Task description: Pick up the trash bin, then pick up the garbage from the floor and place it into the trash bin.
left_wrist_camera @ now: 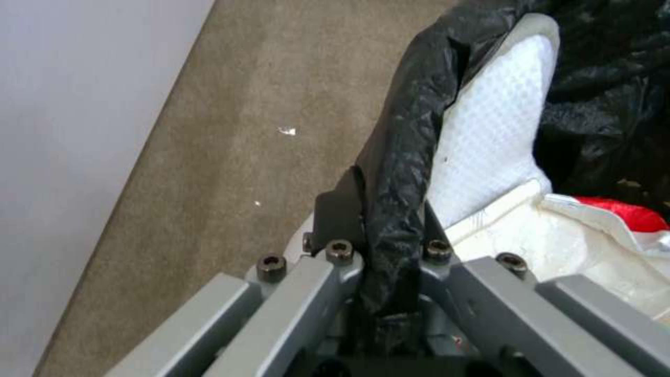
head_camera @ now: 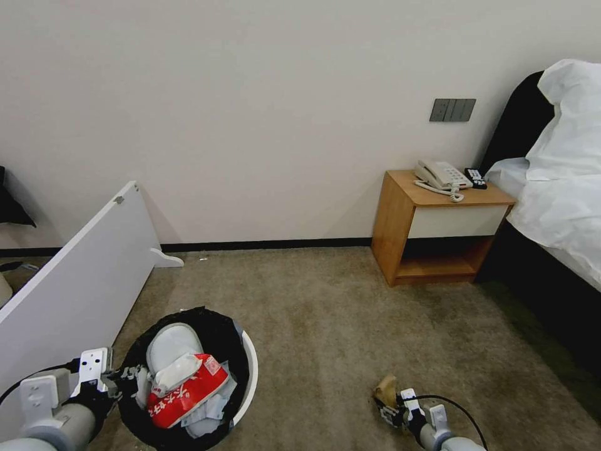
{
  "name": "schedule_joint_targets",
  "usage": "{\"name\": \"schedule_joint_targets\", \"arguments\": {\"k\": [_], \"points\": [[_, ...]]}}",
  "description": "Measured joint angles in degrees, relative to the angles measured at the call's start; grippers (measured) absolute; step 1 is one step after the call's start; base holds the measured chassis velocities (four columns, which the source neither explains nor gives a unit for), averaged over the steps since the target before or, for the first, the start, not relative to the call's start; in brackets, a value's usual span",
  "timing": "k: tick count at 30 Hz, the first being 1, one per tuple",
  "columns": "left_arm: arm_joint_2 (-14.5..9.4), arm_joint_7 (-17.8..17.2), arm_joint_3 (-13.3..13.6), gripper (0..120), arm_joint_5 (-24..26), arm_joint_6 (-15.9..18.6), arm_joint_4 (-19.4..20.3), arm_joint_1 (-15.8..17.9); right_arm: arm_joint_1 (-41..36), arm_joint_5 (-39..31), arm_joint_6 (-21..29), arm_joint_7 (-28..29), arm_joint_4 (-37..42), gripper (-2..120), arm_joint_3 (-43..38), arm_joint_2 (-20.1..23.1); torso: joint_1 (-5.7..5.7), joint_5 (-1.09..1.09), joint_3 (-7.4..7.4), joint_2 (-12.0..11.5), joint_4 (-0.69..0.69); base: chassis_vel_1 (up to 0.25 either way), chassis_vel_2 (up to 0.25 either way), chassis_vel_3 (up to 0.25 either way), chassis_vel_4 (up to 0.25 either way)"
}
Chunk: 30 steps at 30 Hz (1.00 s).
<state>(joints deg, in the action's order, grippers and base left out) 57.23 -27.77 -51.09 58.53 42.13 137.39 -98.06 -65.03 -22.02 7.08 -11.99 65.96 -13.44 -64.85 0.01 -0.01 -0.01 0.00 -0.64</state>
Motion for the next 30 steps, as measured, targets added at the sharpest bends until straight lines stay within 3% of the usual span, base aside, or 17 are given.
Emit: {"name": "schedule_joint_targets", "arguments": {"k": [2,12,19,24,28,30], "points": [[-0.1,0.0,0.0,1,0.0,0.0,0.0,0.0,0.4,0.0,0.0,-0.1,-0.5,35,-0.1,0.0,0.0,0.0,0.0,0.0,0.0,0.0,0.0,0.0,0.0],[-0.3,0.0,-0.2,1,0.2,0.0,0.0,0.0,1.2,-0.1,0.1,-0.5,-0.4,0,-0.5,0.8,0.0,0.01,0.0,0.0,-0.01,0.0,0.0,0.0,0.0],[-0.2,-0.2,-0.1,1,0.2,0.0,0.0,-0.1,0.7,0.6,-0.8,-0.5,2.7,0,-2.0,1.5,0.0,0.01,0.0,0.0,0.01,0.0,0.0,0.0,0.0],[-0.2,-0.6,-0.1,1,0.9,0.0,0.3,-0.4,-1.2,0.3,-3.2,-0.5,9.2,0,-5.0,3.2,0.0,0.0,0.01,0.0,-0.01,0.0,0.0,0.0,0.0],[-0.6,-1.2,-0.1,1,2.0,0.0,0.5,-0.7,-3.2,-2.9,-6.2,-0.6,17.0,0,-8.2,5.5,0.0,0.0,0.01,0.0,-0.01,0.0,0.0,0.0,0.0],[-1.2,-2.1,-0.4,1,4.4,0.0,1.4,-0.5,-3.5,-9.9,-8.7,-1.6,29.9,0,-9.2,9.7,0.0,0.0,0.0,0.0,-0.01,0.0,0.0,0.0,0.0]]}}
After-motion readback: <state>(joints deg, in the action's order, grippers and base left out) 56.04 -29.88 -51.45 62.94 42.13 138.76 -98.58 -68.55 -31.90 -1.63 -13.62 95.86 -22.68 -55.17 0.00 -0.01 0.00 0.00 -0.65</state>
